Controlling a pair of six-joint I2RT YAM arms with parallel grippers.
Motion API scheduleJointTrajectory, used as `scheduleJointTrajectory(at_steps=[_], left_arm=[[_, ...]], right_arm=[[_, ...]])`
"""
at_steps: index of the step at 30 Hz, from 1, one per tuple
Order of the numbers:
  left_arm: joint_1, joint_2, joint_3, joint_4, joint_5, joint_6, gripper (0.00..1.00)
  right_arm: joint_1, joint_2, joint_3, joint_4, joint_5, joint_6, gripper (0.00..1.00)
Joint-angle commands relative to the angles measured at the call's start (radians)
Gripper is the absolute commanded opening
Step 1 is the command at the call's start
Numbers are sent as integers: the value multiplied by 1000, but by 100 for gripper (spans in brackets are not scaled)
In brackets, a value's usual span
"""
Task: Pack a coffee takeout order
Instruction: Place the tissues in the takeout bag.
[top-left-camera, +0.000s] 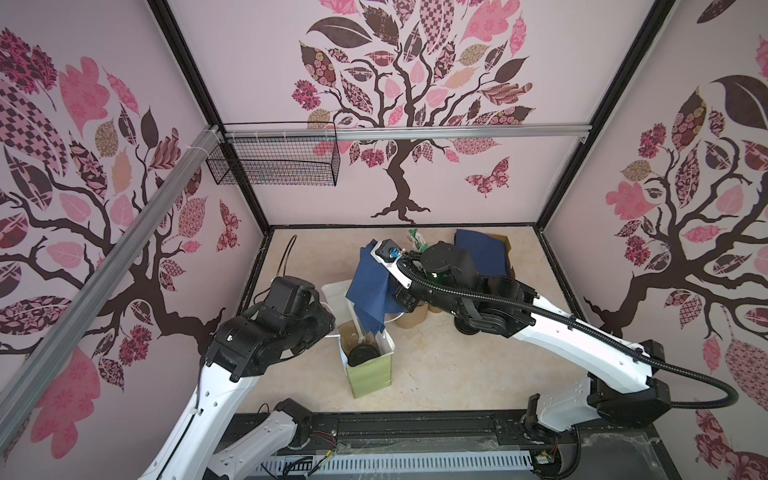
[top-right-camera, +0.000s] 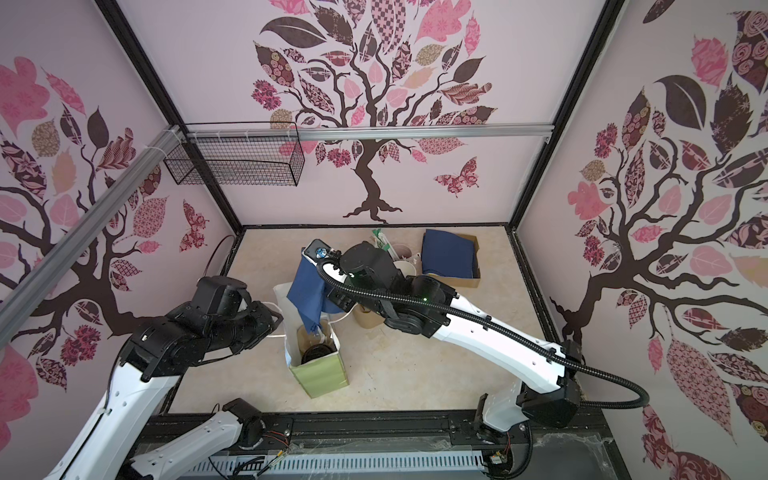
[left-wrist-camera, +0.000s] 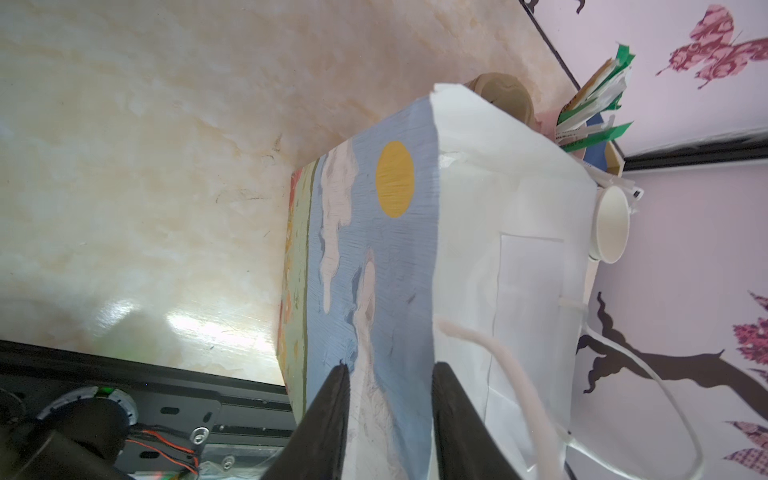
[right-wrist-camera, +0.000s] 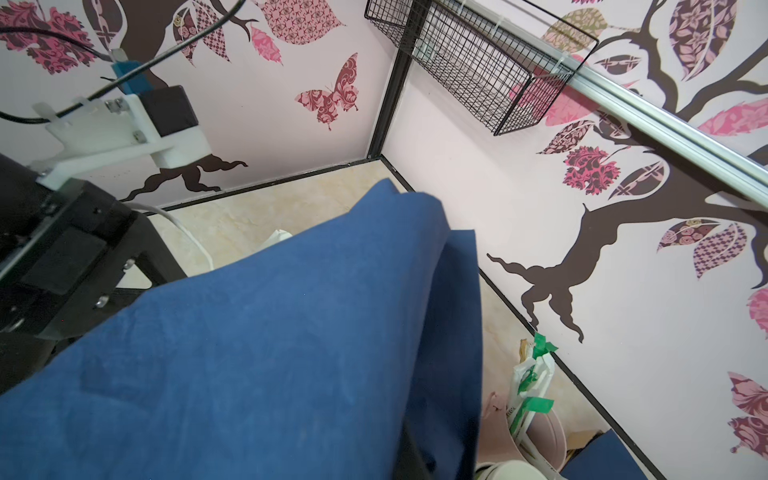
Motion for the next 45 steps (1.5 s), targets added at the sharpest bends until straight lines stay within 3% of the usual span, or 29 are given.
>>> scheduleJointTrajectory(at_steps=[1,12,24,45], left_arm=[[5,-15,-29,1,-9,18,31],[5,-39,-51,18,-3,12,0],[6,-59,-66,38,4,9,0],[5,-83,-50,6,-24,9,0]], right_arm=[[9,37,57,-20,51,-17,0],[35,123,87,-18,121,-69,0],[108,235,92,-45,163,-141,0],[120,397,54,-65,130,-56,0]])
